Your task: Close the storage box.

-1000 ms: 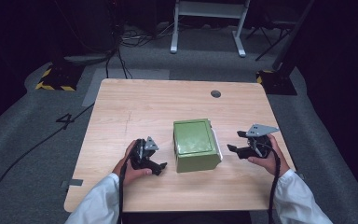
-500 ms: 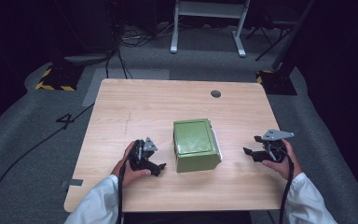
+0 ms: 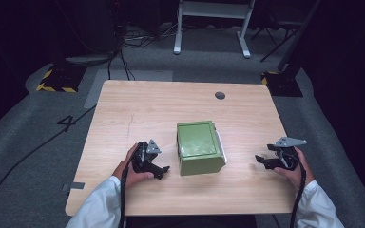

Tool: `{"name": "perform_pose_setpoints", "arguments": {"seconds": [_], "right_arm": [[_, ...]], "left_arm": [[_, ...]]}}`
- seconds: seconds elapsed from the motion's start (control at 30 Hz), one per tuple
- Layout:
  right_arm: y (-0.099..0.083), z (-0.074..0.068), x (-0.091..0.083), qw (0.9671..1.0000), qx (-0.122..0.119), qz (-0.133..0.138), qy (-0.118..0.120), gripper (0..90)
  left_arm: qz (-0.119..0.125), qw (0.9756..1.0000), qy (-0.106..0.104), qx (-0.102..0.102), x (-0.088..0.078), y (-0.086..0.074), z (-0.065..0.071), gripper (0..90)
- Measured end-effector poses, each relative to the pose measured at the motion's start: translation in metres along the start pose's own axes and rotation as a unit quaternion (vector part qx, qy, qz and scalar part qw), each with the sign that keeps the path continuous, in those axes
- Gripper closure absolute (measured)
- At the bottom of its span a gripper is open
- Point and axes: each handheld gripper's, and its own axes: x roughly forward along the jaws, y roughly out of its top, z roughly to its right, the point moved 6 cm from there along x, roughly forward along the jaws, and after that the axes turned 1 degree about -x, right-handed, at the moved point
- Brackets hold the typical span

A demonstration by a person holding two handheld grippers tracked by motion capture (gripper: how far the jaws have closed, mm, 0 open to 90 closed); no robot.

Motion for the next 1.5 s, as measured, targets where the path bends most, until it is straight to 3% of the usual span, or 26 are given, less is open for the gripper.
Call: {"name": "perform_pose_setpoints", "arguments": {"seconds": [0.33,0.47,0.6,1.5], "right_arm": [[-0.017,0.01,0.007,0.9991,0.036,-0.013,0.014,21.1],[-0.02,0.013,0.006,0.9988,0.046,-0.003,0.012,21.1],[-0.022,0.013,0.01,0.9991,0.04,0.011,-0.008,16.0],[-0.021,0.012,0.012,0.9991,0.041,0.009,-0.009,14.0]], "left_arm": [[0.001,1.0,-0.001,0.002,0.0,0.0,0.0,0.4],[0.001,1.0,-0.001,0.002,0.0,0.001,0.0,0.4],[0.0,1.0,-0.002,0.003,0.001,0.001,0.0,0.4],[0.0,1.0,-0.003,0.003,0.002,0.002,0.0,0.3]]}}
